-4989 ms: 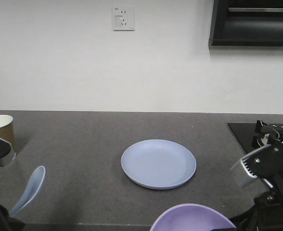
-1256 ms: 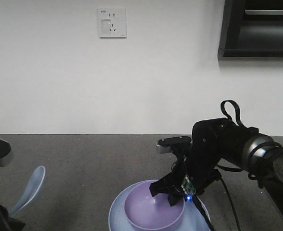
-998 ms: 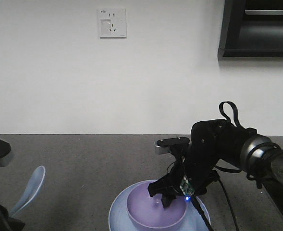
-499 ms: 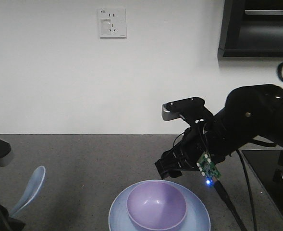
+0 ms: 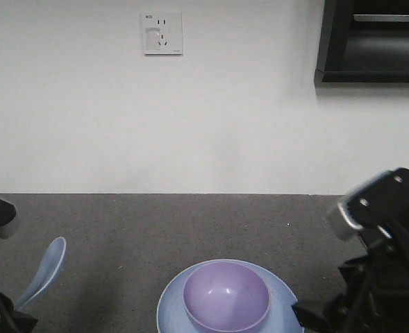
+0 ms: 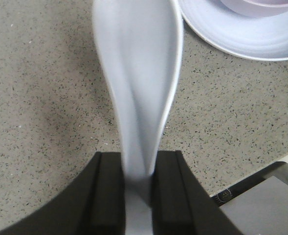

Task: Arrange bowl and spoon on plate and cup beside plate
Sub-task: 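Raise the right gripper away from the bowl, then move the held spoon with the left gripper toward the bowl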

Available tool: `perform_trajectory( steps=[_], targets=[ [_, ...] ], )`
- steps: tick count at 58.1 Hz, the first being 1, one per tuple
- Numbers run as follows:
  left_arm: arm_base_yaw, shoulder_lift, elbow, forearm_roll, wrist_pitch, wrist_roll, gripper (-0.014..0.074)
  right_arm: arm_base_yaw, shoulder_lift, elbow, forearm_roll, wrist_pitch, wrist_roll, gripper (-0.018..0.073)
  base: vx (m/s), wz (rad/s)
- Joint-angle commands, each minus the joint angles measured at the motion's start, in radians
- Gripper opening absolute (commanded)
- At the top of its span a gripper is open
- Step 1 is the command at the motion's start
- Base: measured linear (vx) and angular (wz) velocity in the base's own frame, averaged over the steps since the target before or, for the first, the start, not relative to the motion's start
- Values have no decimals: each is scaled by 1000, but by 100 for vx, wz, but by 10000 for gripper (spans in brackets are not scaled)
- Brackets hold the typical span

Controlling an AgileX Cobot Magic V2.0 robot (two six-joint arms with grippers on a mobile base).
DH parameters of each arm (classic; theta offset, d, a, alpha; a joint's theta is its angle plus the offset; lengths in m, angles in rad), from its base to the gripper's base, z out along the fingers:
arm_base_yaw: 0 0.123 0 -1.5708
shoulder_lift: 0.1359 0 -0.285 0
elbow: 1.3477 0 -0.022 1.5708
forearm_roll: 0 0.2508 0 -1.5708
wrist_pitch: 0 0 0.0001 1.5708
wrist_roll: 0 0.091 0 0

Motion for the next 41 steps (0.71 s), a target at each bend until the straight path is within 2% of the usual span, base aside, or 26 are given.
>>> perform_trajectory(
  steps=[1,11,21,29,41],
  targets=[
    [-6,-23,-23,-8,-66,-2,146,1,-97,41,-14,-82,-10,561,0,0],
    [-6,-23,-23,-8,-84,-2,146,1,-213,119,-24,-93,-7,561,0,0],
    [-6,-23,-23,-8,-126,23,146,1,-269,127,-24,-95,-7,561,0,0],
    [-6,-22,-24,-14,-159,103,146,1,-289,127,-24,-97,-7,561,0,0],
    [-7,41,-94,-103,-128,277,146,1,-292,127,-24,-97,-7,561,0,0]
  ],
)
